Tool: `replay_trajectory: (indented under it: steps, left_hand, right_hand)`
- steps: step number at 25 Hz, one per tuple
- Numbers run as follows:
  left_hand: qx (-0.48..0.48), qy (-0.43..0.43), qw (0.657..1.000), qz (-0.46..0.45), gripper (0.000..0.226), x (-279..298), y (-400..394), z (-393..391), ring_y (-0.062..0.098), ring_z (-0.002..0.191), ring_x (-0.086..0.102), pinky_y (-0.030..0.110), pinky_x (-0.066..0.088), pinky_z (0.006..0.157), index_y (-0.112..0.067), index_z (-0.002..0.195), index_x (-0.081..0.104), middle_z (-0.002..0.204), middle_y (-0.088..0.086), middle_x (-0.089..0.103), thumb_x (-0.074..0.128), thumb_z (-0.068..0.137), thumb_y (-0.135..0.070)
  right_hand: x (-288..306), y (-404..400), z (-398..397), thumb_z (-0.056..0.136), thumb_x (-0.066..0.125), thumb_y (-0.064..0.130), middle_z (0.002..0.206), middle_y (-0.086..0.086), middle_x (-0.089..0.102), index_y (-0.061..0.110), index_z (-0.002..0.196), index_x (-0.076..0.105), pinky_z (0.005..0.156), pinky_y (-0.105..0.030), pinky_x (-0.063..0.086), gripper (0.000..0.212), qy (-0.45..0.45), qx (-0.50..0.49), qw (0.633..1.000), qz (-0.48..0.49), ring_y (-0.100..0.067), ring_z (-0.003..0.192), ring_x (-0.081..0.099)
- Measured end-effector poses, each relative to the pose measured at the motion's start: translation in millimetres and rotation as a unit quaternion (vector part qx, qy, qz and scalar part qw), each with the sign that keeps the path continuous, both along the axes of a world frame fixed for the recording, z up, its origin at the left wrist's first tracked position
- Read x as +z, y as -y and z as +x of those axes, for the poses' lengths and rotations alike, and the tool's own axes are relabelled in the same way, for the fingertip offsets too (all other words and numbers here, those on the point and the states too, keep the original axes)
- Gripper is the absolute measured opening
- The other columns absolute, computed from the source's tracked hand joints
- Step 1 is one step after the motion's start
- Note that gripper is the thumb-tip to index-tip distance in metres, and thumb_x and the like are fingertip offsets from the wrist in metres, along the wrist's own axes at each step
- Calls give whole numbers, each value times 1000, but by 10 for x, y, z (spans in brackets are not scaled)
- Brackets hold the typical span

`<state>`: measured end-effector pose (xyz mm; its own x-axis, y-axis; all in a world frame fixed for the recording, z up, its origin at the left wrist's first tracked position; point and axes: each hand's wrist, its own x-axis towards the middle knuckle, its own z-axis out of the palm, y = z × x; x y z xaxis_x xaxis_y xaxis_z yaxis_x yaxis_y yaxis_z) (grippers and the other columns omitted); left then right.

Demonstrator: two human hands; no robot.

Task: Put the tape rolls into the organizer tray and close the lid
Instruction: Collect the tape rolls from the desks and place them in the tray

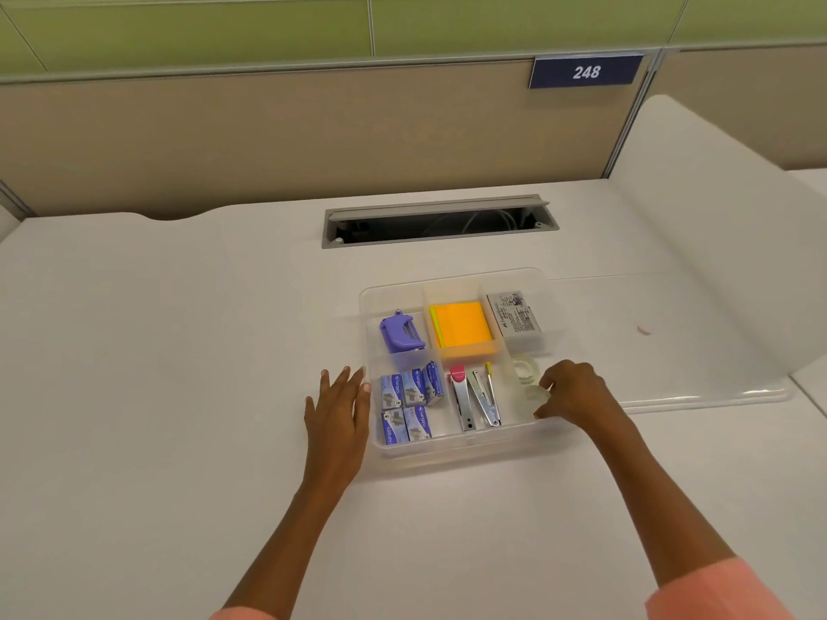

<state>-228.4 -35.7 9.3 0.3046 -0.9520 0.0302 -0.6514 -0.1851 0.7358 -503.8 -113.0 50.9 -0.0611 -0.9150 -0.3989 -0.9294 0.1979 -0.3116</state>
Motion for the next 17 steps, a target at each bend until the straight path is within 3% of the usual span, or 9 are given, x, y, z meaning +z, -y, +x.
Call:
replay_trajectory:
  steps: [5, 8, 12, 15, 17]
  left_hand:
    - [5, 36, 999, 9, 41, 4, -21, 24, 16, 144, 8, 46, -10, 116, -20, 136, 36, 149, 4, 34, 30, 97, -30]
    - [23, 54, 998, 2, 42, 1, -90, 171, 15, 144, 7, 45, -15, 115, -20, 136, 36, 150, 4, 33, 31, 96, -32]
    - [47, 54, 997, -3, 47, -6, -315, 545, 15, 144, 4, 40, -17, 114, -18, 138, 32, 151, 5, 29, 33, 95, -36]
    - [93, 35, 995, 0, 50, -52, -576, 913, 16, 144, 1, 39, -15, 114, -16, 139, 29, 153, 6, 24, 33, 94, -37]
    - [104, 39, 994, 7, 51, -92, -721, 1082, 17, 144, 0, 39, -13, 116, -15, 139, 28, 154, 6, 21, 33, 94, -37]
  right_hand:
    - [64, -35, 0, 65, 80, 17, 113, -17, 64, 8, 111, 62, 88, -36, 46, 51, 4, 24, 1000, -2, -34, 106, 59]
    - [184, -35, 89, 72, 74, 13, 111, -16, 67, 10, 107, 64, 86, -36, 46, 36, 42, 2, 994, -101, -33, 102, 60]
    - [414, -26, 513, 79, 68, 11, 88, -10, 70, 8, 98, 69, 77, -30, 45, 19, 151, 21, 962, -228, -27, 82, 64]
    - [492, -65, 1079, 80, 67, 10, 78, -3, 66, 10, 95, 71, 67, -24, 44, 16, 242, 77, 946, -203, -15, 65, 57]
    - [470, -105, 1399, 79, 67, 8, 78, -3, 66, 10, 95, 71, 63, -13, 44, 16, 283, 87, 936, -189, -12, 63, 55]
